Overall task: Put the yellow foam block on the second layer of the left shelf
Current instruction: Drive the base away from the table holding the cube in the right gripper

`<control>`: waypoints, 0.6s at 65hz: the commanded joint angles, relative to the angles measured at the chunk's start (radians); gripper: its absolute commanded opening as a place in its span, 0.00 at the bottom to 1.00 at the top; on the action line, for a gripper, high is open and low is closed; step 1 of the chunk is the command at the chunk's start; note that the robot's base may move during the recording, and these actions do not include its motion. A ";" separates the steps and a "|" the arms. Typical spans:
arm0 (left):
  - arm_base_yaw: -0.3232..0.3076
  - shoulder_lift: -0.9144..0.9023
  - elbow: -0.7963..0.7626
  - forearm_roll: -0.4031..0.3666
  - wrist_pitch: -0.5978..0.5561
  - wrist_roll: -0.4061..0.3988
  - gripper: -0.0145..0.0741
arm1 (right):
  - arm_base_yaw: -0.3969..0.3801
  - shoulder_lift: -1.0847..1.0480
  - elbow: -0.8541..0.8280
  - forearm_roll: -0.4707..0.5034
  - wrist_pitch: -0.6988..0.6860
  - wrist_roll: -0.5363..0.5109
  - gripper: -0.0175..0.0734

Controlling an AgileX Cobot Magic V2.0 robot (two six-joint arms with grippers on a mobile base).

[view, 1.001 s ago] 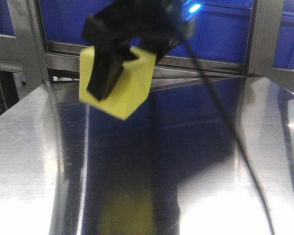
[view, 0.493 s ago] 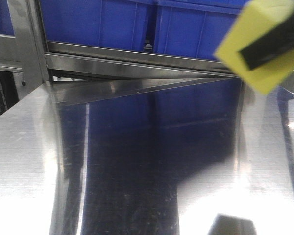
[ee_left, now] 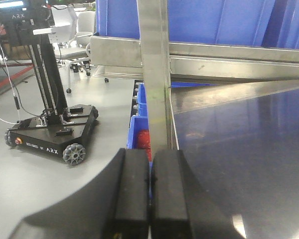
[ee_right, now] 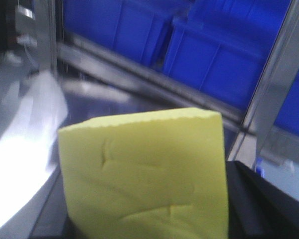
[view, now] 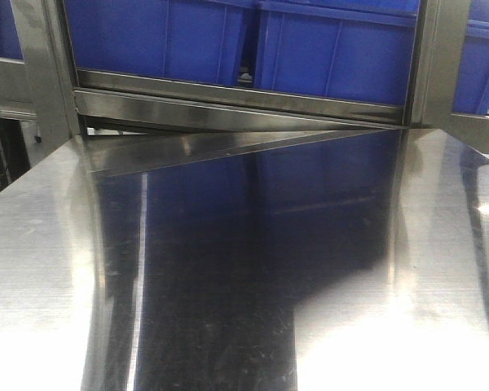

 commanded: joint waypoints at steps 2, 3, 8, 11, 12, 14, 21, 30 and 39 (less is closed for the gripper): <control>-0.007 -0.014 0.026 -0.003 -0.085 -0.004 0.32 | -0.007 -0.076 -0.026 0.008 -0.100 0.001 0.49; -0.007 -0.014 0.026 -0.003 -0.085 -0.004 0.32 | -0.007 -0.084 -0.026 0.008 -0.102 0.001 0.49; -0.007 -0.014 0.026 -0.003 -0.085 -0.004 0.32 | -0.007 -0.112 -0.026 0.008 -0.118 0.001 0.49; -0.007 -0.014 0.026 -0.003 -0.085 -0.004 0.32 | -0.007 -0.113 -0.026 0.008 -0.127 0.001 0.49; -0.007 -0.014 0.026 -0.003 -0.085 -0.004 0.32 | -0.007 -0.113 -0.026 0.008 -0.130 0.001 0.49; -0.007 -0.014 0.026 -0.003 -0.085 -0.004 0.32 | -0.007 -0.113 -0.026 0.008 -0.131 0.001 0.49; -0.007 -0.014 0.026 -0.003 -0.085 -0.004 0.32 | -0.007 -0.113 -0.026 0.008 -0.126 0.001 0.49; -0.007 -0.014 0.026 -0.003 -0.085 -0.004 0.32 | -0.007 -0.113 -0.026 0.008 -0.123 0.001 0.49; -0.007 -0.014 0.026 -0.003 -0.085 -0.004 0.32 | -0.007 -0.113 -0.026 0.008 -0.123 0.001 0.49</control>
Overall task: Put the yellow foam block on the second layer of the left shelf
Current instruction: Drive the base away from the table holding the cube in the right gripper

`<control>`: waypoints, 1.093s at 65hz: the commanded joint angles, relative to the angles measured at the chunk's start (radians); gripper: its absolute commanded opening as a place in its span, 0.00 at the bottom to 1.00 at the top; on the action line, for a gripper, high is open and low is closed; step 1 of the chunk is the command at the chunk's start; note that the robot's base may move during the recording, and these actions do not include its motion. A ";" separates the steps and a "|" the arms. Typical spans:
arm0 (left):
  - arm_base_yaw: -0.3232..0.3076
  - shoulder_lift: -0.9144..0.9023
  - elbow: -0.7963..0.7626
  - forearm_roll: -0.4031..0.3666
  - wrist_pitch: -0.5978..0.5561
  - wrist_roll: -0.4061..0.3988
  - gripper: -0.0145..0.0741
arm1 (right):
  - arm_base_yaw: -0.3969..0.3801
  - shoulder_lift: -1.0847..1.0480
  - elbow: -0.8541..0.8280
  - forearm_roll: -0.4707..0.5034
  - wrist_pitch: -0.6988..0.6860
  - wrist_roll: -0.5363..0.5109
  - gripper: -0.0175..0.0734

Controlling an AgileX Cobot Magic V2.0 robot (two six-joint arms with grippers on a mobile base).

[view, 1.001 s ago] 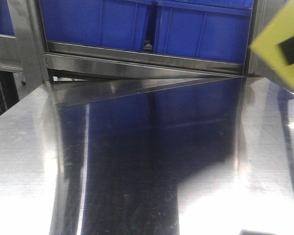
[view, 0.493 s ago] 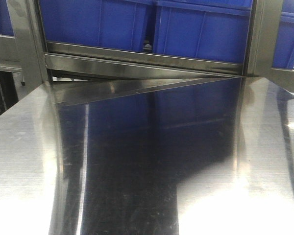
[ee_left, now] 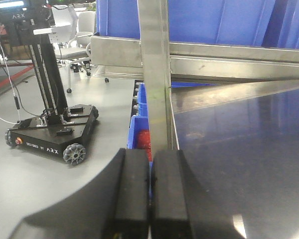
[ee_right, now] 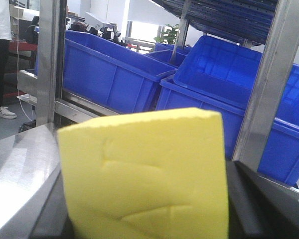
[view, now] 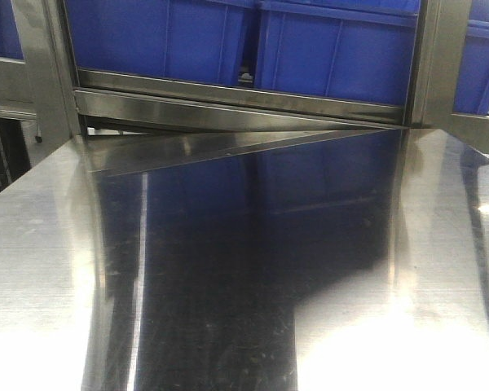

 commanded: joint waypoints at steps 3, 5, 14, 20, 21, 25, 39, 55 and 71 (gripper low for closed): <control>-0.007 -0.014 0.026 -0.003 -0.085 -0.004 0.32 | -0.007 0.007 -0.026 0.008 -0.091 0.000 0.49; -0.007 -0.014 0.026 -0.003 -0.085 -0.004 0.32 | -0.007 0.007 -0.026 0.008 -0.091 0.000 0.49; -0.007 -0.014 0.026 -0.003 -0.085 -0.004 0.32 | -0.007 0.007 -0.026 0.008 -0.091 0.000 0.49; -0.007 -0.014 0.026 -0.003 -0.085 -0.004 0.32 | -0.007 0.007 -0.026 0.008 -0.091 0.000 0.49; -0.007 -0.014 0.026 -0.003 -0.085 -0.004 0.32 | -0.007 0.007 -0.026 0.008 -0.091 0.000 0.49; -0.007 -0.014 0.026 -0.003 -0.085 -0.004 0.32 | -0.007 0.007 -0.026 0.008 -0.091 0.000 0.49; -0.007 -0.014 0.026 -0.003 -0.085 -0.004 0.32 | -0.007 0.007 -0.026 0.008 -0.091 0.000 0.49; -0.007 -0.014 0.026 -0.003 -0.085 -0.004 0.32 | -0.007 0.007 -0.026 0.008 -0.091 0.000 0.49; -0.007 -0.014 0.026 -0.003 -0.085 -0.004 0.32 | -0.007 0.007 -0.026 0.008 -0.091 0.000 0.49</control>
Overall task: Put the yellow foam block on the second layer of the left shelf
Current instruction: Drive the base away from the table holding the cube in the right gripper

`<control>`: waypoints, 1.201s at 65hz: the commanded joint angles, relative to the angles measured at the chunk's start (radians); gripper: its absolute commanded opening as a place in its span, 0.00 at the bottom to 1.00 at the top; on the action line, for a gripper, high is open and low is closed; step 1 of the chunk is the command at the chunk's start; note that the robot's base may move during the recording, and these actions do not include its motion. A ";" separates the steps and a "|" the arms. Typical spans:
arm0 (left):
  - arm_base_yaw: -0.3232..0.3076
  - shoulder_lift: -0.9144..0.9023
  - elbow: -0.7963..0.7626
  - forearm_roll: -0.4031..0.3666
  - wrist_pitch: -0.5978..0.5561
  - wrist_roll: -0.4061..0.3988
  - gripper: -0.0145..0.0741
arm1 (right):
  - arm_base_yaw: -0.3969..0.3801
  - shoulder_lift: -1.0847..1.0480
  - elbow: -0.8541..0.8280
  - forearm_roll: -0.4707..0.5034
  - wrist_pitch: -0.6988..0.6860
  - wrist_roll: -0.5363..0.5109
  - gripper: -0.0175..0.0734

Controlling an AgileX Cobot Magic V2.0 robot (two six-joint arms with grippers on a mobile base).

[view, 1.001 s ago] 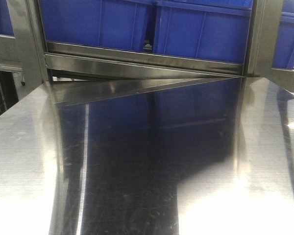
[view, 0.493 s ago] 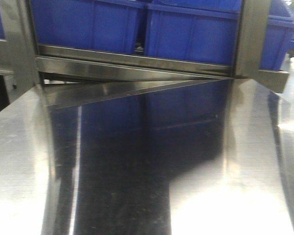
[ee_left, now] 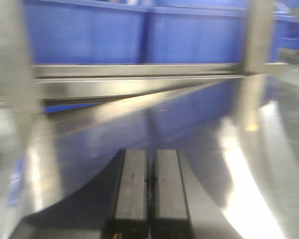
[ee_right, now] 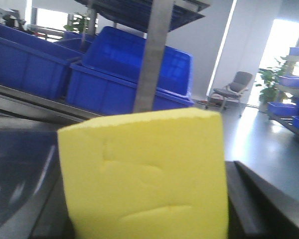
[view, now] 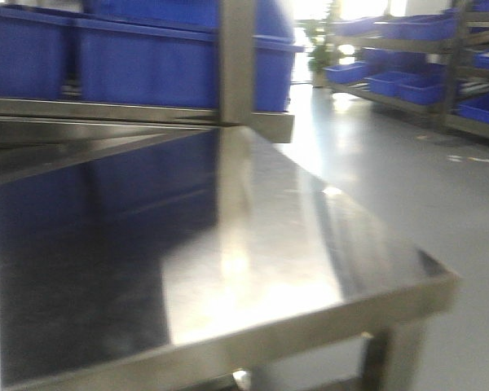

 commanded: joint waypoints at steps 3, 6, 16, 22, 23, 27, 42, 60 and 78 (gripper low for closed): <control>-0.007 -0.014 0.026 -0.003 -0.085 -0.004 0.32 | -0.007 0.007 -0.026 0.007 -0.091 -0.001 0.49; -0.007 -0.014 0.026 -0.003 -0.085 -0.004 0.32 | -0.007 0.007 -0.026 0.007 -0.091 -0.001 0.49; -0.007 -0.014 0.026 -0.003 -0.085 -0.004 0.32 | -0.007 0.007 -0.026 0.007 -0.091 -0.001 0.49; -0.007 -0.014 0.026 -0.003 -0.085 -0.004 0.32 | -0.007 0.007 -0.026 0.007 -0.091 -0.001 0.49; -0.007 -0.014 0.026 -0.003 -0.085 -0.004 0.32 | -0.007 0.007 -0.026 0.007 -0.091 -0.001 0.49; -0.007 -0.014 0.026 -0.003 -0.085 -0.004 0.32 | -0.007 0.007 -0.026 0.007 -0.091 -0.001 0.49; -0.007 -0.014 0.026 -0.003 -0.085 -0.004 0.32 | -0.007 0.007 -0.026 0.007 -0.091 -0.001 0.49; -0.007 -0.014 0.026 -0.003 -0.085 -0.004 0.32 | -0.007 0.007 -0.026 0.007 -0.091 -0.001 0.49; -0.007 -0.014 0.026 -0.003 -0.085 -0.004 0.32 | -0.007 0.007 -0.026 0.007 -0.091 -0.001 0.49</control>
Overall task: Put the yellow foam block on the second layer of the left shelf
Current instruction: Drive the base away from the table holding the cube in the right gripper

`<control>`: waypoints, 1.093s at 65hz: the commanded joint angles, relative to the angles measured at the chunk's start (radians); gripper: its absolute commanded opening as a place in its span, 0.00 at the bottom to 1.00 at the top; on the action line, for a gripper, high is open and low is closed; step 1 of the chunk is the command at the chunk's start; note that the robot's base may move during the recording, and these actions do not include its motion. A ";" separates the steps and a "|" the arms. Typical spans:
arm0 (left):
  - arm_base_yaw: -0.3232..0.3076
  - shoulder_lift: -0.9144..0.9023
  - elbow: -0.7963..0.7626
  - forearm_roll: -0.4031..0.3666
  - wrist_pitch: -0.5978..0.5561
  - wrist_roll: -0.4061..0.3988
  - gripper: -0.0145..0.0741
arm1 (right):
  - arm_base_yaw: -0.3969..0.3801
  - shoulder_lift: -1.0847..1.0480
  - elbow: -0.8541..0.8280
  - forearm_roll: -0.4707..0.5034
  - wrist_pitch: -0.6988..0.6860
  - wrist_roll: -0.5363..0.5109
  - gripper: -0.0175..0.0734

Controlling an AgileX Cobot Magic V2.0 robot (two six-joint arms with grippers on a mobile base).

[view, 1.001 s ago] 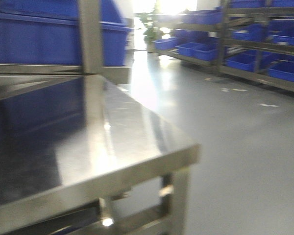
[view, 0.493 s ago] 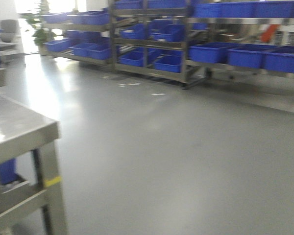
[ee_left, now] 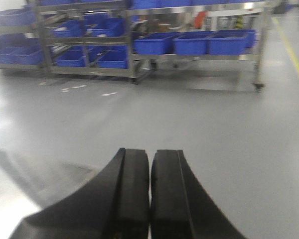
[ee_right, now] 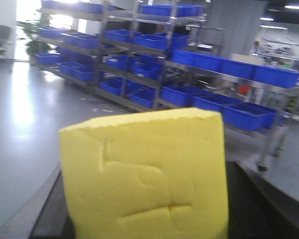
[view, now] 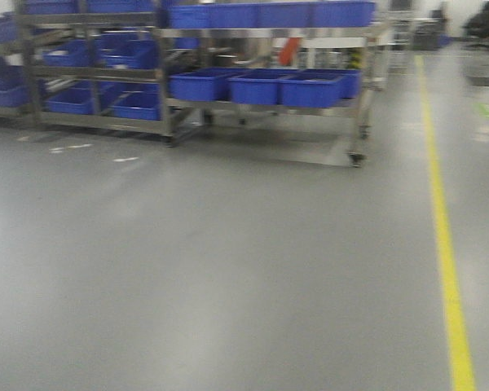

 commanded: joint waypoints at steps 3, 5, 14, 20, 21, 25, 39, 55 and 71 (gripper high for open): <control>-0.007 -0.014 0.026 -0.003 -0.085 -0.004 0.32 | -0.007 0.007 -0.026 0.007 -0.091 -0.001 0.49; -0.007 -0.014 0.026 -0.003 -0.085 -0.004 0.32 | -0.007 0.007 -0.026 0.007 -0.091 -0.001 0.49; -0.007 -0.014 0.026 -0.003 -0.085 -0.004 0.32 | -0.007 0.007 -0.026 0.007 -0.091 -0.001 0.49; -0.007 -0.014 0.026 -0.003 -0.085 -0.004 0.32 | -0.007 0.007 -0.026 0.007 -0.091 -0.001 0.49; -0.007 -0.014 0.026 -0.003 -0.085 -0.004 0.32 | -0.007 0.007 -0.026 0.007 -0.091 -0.001 0.49; -0.007 -0.014 0.026 -0.003 -0.085 -0.004 0.32 | -0.007 0.007 -0.026 0.007 -0.091 -0.001 0.49; -0.007 -0.014 0.026 -0.003 -0.085 -0.004 0.32 | -0.007 0.007 -0.026 0.007 -0.091 -0.001 0.49; -0.007 -0.014 0.026 -0.003 -0.085 -0.004 0.32 | -0.007 0.007 -0.026 0.007 -0.091 -0.001 0.49; -0.007 -0.014 0.026 -0.003 -0.085 -0.004 0.32 | -0.007 0.007 -0.026 0.007 -0.091 -0.001 0.49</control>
